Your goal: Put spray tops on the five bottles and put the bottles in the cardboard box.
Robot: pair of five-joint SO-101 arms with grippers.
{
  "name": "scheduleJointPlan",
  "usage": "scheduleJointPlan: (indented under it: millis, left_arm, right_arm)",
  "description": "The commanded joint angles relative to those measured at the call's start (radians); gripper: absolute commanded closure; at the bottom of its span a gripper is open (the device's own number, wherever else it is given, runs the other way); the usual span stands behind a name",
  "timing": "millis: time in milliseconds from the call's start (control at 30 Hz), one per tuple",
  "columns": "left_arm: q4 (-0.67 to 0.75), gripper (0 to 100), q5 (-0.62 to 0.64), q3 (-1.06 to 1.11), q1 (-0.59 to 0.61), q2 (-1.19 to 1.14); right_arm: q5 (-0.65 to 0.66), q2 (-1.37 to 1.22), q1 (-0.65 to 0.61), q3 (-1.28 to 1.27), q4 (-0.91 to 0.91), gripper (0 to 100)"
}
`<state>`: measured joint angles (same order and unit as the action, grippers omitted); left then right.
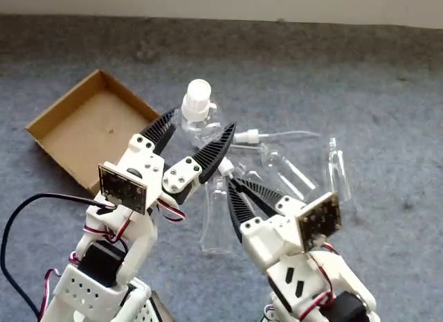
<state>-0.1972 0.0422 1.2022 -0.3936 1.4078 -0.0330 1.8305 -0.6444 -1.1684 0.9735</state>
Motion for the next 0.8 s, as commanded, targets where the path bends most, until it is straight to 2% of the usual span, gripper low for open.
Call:
scheduleJointPlan:
  millis: [0,133,367,667,767]
  left_arm:
    - [0.026,83,-0.002,-0.064,0.005,0.007]
    - [0.026,83,-0.002,-0.058,0.005,0.007]
    - [0.026,83,0.000,0.016,-0.024,0.015]
    - [0.026,83,-0.002,0.084,-0.051,0.016]
    - [0.026,83,-0.002,0.084,-0.051,0.016]
  right_arm:
    - [0.014,0.005,-0.077,-0.079,-0.139,99.3]
    - [0.014,0.005,-0.131,-0.150,-0.222,99.3]
    - [0.014,0.005,-0.186,-0.159,-0.222,99.3]
    - [0.014,0.005,-0.177,-0.159,-0.225,99.3]
    - [0.014,0.005,-0.119,-0.159,-0.226,99.3]
